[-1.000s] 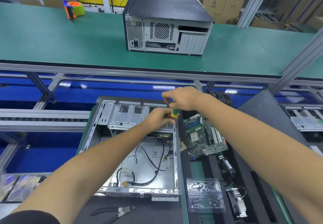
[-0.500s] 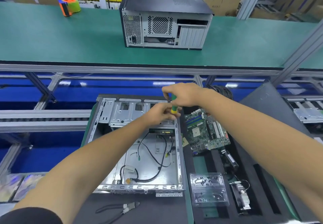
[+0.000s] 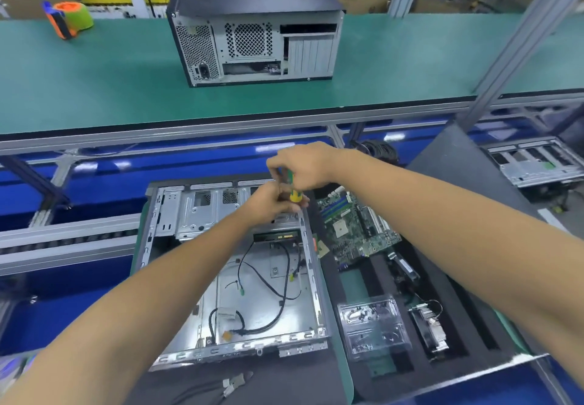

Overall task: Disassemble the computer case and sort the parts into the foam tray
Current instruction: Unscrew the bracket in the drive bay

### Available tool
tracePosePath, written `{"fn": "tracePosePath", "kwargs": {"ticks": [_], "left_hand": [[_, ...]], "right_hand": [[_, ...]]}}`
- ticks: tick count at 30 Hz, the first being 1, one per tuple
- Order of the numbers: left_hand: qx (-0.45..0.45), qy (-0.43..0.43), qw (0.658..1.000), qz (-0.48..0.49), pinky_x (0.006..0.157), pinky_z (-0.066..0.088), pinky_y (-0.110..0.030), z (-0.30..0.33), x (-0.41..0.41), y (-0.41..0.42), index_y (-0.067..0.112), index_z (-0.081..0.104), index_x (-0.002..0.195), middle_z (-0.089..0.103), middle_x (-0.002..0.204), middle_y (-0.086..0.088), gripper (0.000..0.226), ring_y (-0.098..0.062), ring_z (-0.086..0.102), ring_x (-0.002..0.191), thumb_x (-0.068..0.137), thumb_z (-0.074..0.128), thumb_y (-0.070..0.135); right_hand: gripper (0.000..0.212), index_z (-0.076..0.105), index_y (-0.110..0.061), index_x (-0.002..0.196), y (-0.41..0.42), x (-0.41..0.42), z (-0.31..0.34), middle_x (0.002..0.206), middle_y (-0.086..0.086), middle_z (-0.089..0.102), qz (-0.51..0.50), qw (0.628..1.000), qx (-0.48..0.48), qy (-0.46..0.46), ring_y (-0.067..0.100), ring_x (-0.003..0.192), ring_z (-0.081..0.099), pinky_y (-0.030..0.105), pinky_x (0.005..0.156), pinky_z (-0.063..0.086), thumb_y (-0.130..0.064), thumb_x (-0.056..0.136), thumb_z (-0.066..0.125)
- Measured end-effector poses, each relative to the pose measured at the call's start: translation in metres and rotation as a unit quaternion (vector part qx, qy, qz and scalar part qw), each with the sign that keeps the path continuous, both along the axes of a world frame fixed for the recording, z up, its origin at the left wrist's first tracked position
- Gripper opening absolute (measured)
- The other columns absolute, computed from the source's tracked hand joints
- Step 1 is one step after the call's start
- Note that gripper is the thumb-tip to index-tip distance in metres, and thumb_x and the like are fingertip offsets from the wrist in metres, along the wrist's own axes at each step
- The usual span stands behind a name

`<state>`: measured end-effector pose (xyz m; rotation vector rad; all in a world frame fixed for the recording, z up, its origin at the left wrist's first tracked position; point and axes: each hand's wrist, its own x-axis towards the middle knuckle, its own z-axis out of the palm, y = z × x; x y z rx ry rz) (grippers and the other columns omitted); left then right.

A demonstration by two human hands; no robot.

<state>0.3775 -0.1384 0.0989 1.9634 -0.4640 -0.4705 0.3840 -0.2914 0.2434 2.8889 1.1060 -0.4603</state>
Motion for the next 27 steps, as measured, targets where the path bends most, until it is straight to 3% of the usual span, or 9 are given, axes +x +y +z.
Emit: {"fn": "tracePosePath", "kwargs": {"ticks": [4,8,11,14,16,19,22,24,27], "left_hand": [[0.038,-0.025,0.994,0.102,0.075,0.054,-0.038,0.004,-0.011,-0.009,0.023,0.070,0.068,0.076,0.073,0.009,0.024,-0.003,0.071,0.076,0.073,0.093,0.018],[0.102,-0.050,0.981,0.155,0.069,0.052,-0.046,0.007,-0.017,-0.022,0.006,0.064,0.075,0.072,0.073,-0.007,0.050,-0.024,0.069,0.074,0.064,0.096,0.042],[0.048,-0.023,0.996,0.067,0.079,0.056,-0.050,0.004,-0.010,-0.016,0.008,0.066,0.092,0.073,0.088,-0.017,0.033,-0.026,0.073,0.089,0.076,0.091,0.022],[-0.010,0.027,0.999,-0.019,0.096,0.058,-0.042,0.002,-0.004,-0.006,0.015,0.066,0.117,0.077,0.107,-0.005,0.034,-0.017,0.073,0.105,0.089,0.074,-0.003],[-0.003,0.012,1.000,-0.001,0.097,0.057,-0.041,0.001,-0.002,-0.004,0.015,0.071,0.104,0.078,0.093,0.006,0.025,-0.010,0.074,0.096,0.089,0.073,-0.004],[0.014,-0.033,0.997,0.068,0.076,0.058,-0.038,-0.005,-0.005,-0.008,0.017,0.074,0.077,0.077,0.076,0.006,0.017,-0.010,0.073,0.078,0.075,0.091,0.019],[0.036,-0.079,0.986,0.142,0.057,0.048,-0.029,-0.012,-0.012,-0.011,0.012,0.062,0.068,0.068,0.060,0.009,0.045,-0.006,0.062,0.057,0.064,0.095,0.042],[0.077,-0.089,0.982,0.150,0.057,0.047,-0.034,-0.013,-0.010,-0.013,0.010,0.062,0.069,0.067,0.060,0.004,0.053,-0.013,0.063,0.058,0.062,0.094,0.050],[0.125,-0.098,0.981,0.113,0.060,0.047,-0.035,-0.007,-0.002,-0.008,0.012,0.064,0.074,0.070,0.068,-0.001,0.055,-0.013,0.065,0.067,0.057,0.093,0.055]], "right_hand": [[0.025,0.052,-0.025,0.096,0.001,0.001,-0.002,0.088,-0.003,0.059,-0.019,0.997,-0.048,-0.051,0.020,0.073,0.053,0.034,0.056,0.031,-0.050,0.095,0.050],[0.016,0.049,-0.022,0.093,0.001,0.001,-0.006,0.075,-0.003,0.050,-0.043,0.996,-0.031,-0.068,0.024,0.069,0.050,0.034,0.053,0.029,-0.038,0.098,0.048],[0.010,0.053,-0.021,0.097,0.000,-0.001,-0.006,0.083,-0.005,0.056,-0.055,0.998,-0.012,-0.039,0.025,0.078,0.055,0.035,0.058,0.038,-0.029,0.093,0.058],[0.014,0.053,-0.027,0.100,-0.004,-0.002,-0.009,0.099,-0.007,0.057,-0.028,0.999,0.014,-0.038,0.022,0.088,0.056,0.037,0.066,0.045,-0.032,0.091,0.062],[0.019,0.053,-0.035,0.100,-0.006,-0.001,-0.010,0.102,-0.011,0.052,-0.023,0.999,0.032,-0.038,0.017,0.090,0.054,0.036,0.068,0.045,-0.039,0.088,0.067],[0.018,0.057,-0.035,0.095,-0.009,-0.001,-0.011,0.100,-0.011,0.056,-0.082,0.993,0.084,-0.009,0.017,0.092,0.058,0.037,0.071,0.044,-0.048,0.085,0.063],[0.025,0.057,-0.027,0.088,-0.008,0.000,-0.008,0.082,-0.004,0.065,-0.123,0.990,0.069,-0.006,0.018,0.074,0.066,0.034,0.064,0.041,-0.051,0.089,0.049],[0.026,0.056,-0.026,0.082,-0.005,-0.002,-0.004,0.068,-0.004,0.067,-0.133,0.990,0.054,0.015,0.013,0.051,0.066,0.031,0.059,0.040,-0.050,0.086,0.048],[0.007,0.060,-0.028,0.081,0.001,-0.001,0.003,0.054,-0.009,0.062,-0.132,0.989,0.022,0.057,0.012,0.052,0.065,0.028,0.056,0.038,-0.032,0.080,0.055]]}}
